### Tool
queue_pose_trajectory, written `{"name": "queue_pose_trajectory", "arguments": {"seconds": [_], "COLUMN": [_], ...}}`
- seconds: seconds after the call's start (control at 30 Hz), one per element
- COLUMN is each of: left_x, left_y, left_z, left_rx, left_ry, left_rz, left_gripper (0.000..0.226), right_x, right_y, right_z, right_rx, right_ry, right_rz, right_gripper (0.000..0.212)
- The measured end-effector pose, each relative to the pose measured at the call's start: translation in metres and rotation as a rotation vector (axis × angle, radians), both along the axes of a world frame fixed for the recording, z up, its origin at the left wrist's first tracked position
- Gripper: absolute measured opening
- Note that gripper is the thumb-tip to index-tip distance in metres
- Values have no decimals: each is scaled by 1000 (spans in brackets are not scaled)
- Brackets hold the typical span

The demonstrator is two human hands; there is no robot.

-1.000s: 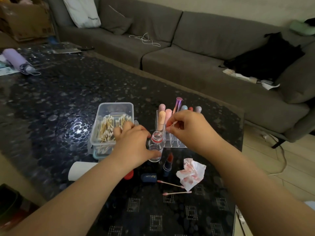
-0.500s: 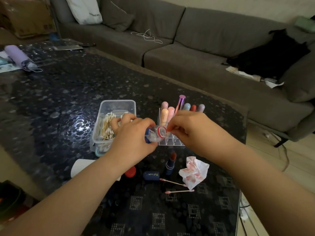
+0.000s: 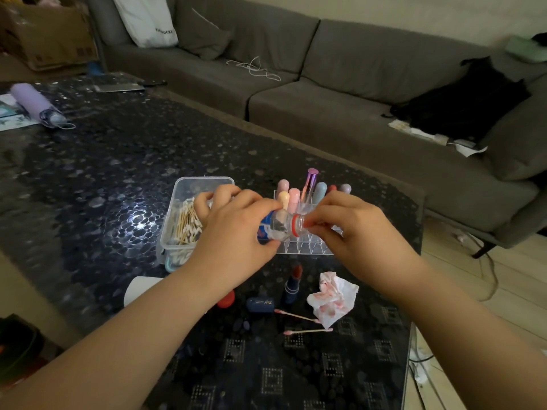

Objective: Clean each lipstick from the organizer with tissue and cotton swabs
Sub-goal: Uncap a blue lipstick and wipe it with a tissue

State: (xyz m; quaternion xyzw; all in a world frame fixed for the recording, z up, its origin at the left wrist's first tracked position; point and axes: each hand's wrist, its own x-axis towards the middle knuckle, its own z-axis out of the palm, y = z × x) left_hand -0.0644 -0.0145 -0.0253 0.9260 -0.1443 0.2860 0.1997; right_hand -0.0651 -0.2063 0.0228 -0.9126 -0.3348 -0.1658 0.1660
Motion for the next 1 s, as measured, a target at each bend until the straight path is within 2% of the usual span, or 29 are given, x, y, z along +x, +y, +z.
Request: {"name": "queue_pose_trajectory", "arguments": {"seconds": [0.13,0.27,0.4,0.57,0.7,0.83,1.0], "left_x": [0,-4,-8,-8,-8,-12,-23], "left_y": [-2,-8,-13,-17,-14,-14,-12], "left_z": [1,6,1,-11,-21,-28,-26], "left_rx": [6,-26,-215,-295,-334,-371,-421], "left_ry": [8,135,334,525,597,624,590], "left_rz": [9,20,0,44,79,73,82], "left_gripper": [41,33,30,24,23,26,42], "right_x": [-2,-4,-5,-16,-26,-34,-41], "right_y": [-2,-5,-10,-15,-18,-19,-21], "right_z": [0,4,6,-2,-9,-17,-22], "right_rx": [3,-61,-63,16,197,335,503], "right_ry": [-16,-114,-145,-43,110,284,380], "right_rz": [-34,-59,-145,-250,-389,-462,-529], "right_gripper": [16,17,16,8,9,6,7]}}
